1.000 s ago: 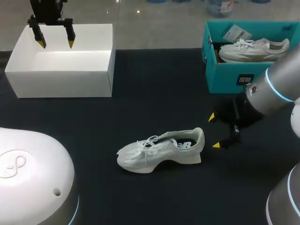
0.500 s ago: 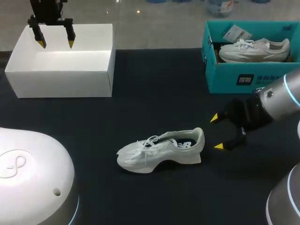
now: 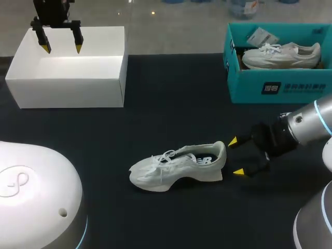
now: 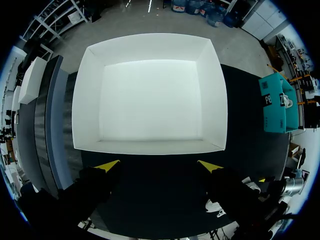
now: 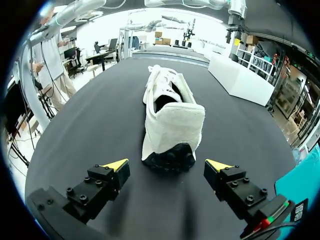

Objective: Take the shoe out of the shoebox, open the shoe tongue, remove and reinsert the insole, then place the shoe into the shoebox

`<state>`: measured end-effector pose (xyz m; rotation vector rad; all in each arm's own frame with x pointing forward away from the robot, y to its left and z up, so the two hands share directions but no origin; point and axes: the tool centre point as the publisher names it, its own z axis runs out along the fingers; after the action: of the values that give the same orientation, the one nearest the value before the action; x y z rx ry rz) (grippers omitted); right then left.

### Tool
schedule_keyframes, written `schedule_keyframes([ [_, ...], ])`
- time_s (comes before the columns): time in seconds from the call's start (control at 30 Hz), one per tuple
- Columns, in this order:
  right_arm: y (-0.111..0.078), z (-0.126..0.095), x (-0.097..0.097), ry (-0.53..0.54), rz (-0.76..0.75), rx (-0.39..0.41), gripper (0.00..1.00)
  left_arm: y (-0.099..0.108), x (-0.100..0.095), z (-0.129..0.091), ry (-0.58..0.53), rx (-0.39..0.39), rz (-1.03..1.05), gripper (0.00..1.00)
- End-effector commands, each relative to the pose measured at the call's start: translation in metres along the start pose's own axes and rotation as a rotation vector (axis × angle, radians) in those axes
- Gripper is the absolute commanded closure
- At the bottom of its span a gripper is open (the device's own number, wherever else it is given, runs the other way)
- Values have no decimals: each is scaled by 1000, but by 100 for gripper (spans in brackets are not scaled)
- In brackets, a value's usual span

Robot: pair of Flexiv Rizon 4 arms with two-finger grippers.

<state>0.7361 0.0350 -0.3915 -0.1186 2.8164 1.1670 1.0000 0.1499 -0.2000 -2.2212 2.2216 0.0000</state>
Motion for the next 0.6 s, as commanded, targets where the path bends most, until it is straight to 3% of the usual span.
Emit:
schedule_keyframes([
  [0.03,-3,17,-15,30,2,-26,0,0,0,0,0,0,0,0],
  [0.3,7,27,-14,30,3,-133,0,0,0,0,0,0,0,0],
  [0.6,17,35,-5,61,2,-167,0,0,0,0,0,0,0,0],
])
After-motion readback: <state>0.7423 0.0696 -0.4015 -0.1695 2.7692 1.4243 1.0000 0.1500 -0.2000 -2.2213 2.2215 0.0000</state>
